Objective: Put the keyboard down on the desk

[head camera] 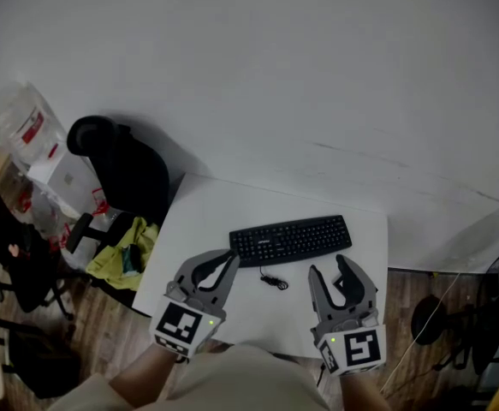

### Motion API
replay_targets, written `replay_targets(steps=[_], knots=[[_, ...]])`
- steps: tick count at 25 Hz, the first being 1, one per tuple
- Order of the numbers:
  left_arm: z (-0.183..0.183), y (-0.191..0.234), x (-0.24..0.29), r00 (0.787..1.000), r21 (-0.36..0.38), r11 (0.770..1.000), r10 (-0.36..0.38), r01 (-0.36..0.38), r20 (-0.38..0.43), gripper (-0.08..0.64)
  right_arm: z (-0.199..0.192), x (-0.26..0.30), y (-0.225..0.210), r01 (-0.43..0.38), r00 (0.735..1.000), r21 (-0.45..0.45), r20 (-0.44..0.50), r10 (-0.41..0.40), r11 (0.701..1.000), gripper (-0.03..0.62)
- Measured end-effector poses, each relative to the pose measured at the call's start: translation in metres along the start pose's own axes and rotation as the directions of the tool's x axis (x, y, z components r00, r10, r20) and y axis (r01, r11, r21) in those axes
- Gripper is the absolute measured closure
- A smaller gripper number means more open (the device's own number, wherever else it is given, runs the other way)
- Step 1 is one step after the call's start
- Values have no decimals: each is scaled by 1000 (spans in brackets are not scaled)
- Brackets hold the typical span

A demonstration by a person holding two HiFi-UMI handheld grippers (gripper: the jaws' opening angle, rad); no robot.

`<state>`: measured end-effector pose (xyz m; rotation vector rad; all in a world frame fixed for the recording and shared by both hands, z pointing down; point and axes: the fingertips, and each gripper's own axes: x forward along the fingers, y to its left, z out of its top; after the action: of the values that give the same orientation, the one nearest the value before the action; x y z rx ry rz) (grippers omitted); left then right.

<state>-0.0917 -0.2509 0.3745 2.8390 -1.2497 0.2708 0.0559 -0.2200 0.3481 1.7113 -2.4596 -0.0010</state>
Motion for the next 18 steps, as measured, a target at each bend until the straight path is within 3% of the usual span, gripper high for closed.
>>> replay_targets(steps=[6, 18], knots=[[-1, -1, 0, 1000, -7, 1000, -3, 3, 2, 528, 1, -3, -3, 19, 1000, 11, 4, -19, 1000, 525], [1, -4, 4, 1000, -4, 1000, -9, 9, 1, 526, 0, -4, -10, 15, 1000, 36, 0, -15, 999, 560]])
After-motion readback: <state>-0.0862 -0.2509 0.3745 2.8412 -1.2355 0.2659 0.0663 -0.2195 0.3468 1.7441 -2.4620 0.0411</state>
